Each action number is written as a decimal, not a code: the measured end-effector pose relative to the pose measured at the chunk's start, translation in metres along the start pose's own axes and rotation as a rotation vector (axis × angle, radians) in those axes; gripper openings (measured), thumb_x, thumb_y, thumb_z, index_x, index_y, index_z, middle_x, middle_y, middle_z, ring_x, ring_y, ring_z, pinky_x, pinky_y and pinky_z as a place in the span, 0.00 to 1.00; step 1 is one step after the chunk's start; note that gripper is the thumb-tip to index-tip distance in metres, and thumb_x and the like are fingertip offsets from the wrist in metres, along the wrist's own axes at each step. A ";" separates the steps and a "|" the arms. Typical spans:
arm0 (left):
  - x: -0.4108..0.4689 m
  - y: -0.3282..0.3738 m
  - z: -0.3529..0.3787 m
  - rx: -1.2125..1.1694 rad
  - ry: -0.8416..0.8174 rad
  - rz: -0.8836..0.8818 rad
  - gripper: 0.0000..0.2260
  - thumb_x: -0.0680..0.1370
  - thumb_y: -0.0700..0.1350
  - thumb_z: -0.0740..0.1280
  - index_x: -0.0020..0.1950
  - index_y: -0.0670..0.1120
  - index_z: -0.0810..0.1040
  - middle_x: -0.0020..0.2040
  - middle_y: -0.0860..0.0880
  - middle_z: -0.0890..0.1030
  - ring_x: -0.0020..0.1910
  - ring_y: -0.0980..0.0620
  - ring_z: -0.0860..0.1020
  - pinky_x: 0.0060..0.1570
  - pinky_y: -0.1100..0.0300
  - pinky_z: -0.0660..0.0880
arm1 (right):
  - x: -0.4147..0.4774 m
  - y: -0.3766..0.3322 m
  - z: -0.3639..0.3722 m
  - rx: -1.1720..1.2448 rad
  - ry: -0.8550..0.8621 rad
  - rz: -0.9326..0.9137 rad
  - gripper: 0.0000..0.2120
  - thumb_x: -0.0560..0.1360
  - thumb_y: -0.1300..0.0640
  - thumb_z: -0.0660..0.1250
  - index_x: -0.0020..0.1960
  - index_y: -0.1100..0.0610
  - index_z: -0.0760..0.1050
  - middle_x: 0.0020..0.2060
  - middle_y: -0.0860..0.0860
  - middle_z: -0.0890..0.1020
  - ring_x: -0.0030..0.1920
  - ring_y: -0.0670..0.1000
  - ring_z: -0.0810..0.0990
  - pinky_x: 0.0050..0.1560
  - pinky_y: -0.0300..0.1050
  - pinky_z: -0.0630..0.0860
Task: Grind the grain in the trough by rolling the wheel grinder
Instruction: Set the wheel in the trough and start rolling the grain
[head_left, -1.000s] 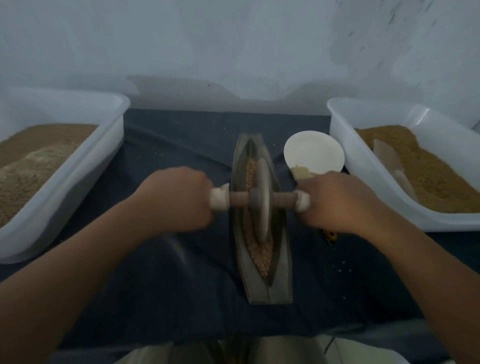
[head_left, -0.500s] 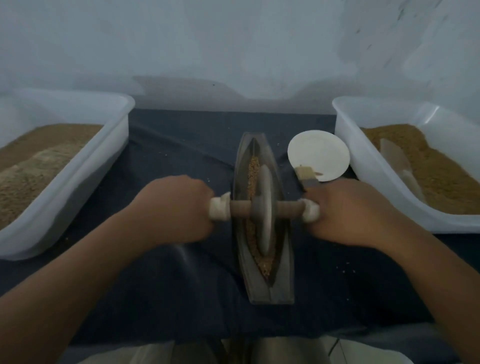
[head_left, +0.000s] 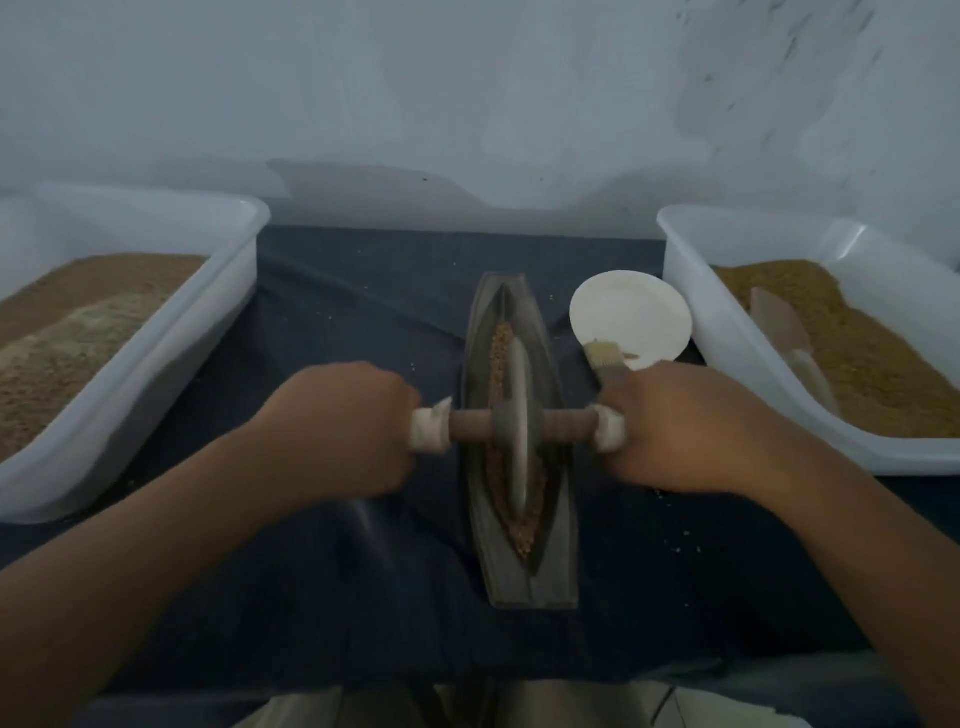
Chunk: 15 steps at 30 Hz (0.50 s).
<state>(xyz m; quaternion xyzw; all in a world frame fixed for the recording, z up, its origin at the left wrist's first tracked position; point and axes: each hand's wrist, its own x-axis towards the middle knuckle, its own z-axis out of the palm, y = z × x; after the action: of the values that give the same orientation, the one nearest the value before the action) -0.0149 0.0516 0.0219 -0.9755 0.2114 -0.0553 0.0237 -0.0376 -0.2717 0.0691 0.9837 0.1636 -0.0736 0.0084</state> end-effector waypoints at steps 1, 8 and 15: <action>0.005 -0.002 0.001 0.004 -0.003 -0.015 0.10 0.64 0.59 0.65 0.32 0.54 0.71 0.27 0.56 0.71 0.25 0.58 0.68 0.26 0.63 0.60 | 0.007 0.001 0.000 -0.021 0.023 0.011 0.08 0.72 0.42 0.67 0.37 0.44 0.74 0.31 0.44 0.78 0.31 0.41 0.76 0.29 0.40 0.65; 0.104 -0.013 -0.023 -0.096 -0.085 -0.210 0.11 0.71 0.55 0.70 0.38 0.48 0.75 0.40 0.50 0.79 0.42 0.43 0.80 0.44 0.52 0.79 | 0.097 -0.002 -0.016 -0.175 0.296 0.215 0.11 0.76 0.52 0.69 0.37 0.50 0.71 0.34 0.49 0.76 0.34 0.50 0.75 0.33 0.45 0.67; -0.004 0.007 -0.012 -0.021 0.046 0.026 0.11 0.63 0.56 0.67 0.29 0.53 0.67 0.24 0.56 0.69 0.23 0.59 0.66 0.24 0.66 0.58 | 0.006 -0.006 -0.004 0.004 -0.013 0.029 0.09 0.71 0.41 0.66 0.37 0.45 0.76 0.33 0.44 0.80 0.34 0.42 0.78 0.33 0.41 0.71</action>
<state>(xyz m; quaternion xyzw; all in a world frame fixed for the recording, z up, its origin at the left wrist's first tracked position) -0.0224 0.0469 0.0330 -0.9714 0.2249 -0.0753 0.0095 -0.0334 -0.2640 0.0727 0.9855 0.1490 -0.0803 0.0084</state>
